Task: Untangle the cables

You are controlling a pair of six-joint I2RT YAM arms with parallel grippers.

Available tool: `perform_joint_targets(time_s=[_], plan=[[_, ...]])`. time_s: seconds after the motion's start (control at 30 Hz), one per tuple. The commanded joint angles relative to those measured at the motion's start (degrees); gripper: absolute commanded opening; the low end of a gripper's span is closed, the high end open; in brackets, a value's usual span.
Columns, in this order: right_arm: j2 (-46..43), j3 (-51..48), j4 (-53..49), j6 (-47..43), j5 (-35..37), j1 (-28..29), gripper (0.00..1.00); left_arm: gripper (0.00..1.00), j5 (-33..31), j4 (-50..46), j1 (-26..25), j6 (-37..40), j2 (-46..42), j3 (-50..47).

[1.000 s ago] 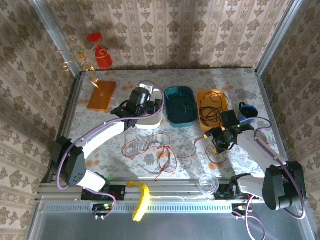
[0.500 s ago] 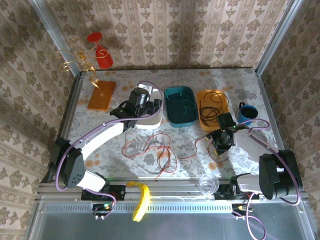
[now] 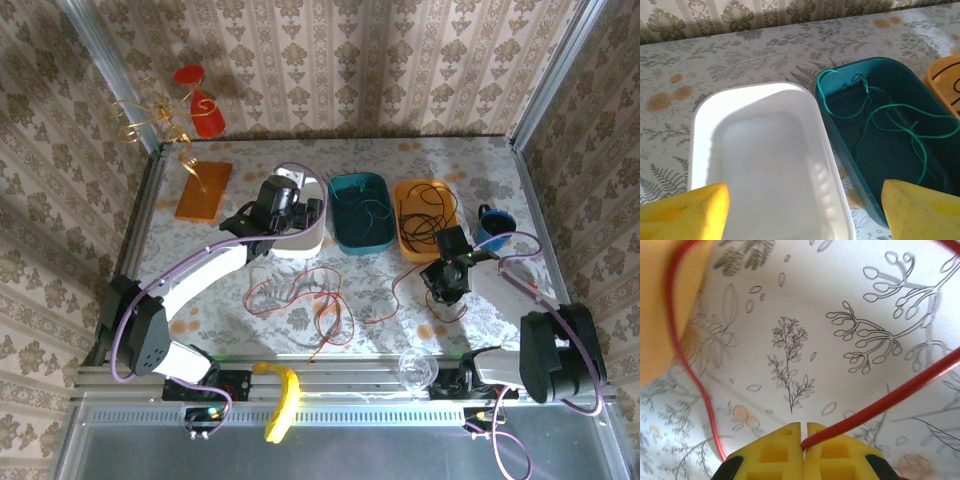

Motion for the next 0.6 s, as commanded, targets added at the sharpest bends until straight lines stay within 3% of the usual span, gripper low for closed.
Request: perform_joint_targets(time_s=[0.0,0.13,0.27,0.43,0.57], plan=[[-7.26,5.18,-7.31,-5.83,6.3,3.32,0.0,0.8,-2.59,-1.44,1.6,-2.52,-2.22,-0.67],[-15.77,10.8,-5.76,-13.84,9.6,11.45,0.0,0.8,-2.79,-1.0,3.55,-5.47,-3.24,-3.22],[-17.9,18.17,-2.67,-21.24,12.15,20.29,0.0,0.8,-4.39,-0.82,4.6,-7.66,-4.81,-5.24],[-10.81,30.9,5.62,-34.81,9.86,30.48,0.0,0.8,-4.04,-1.59,8.91,-15.48,-7.89,-9.75],[-1.12,42.92,10.09,-40.63,2.28,31.93,0.0,0.8,-5.22,-3.53,11.62,-19.84,-11.1,-13.6]])
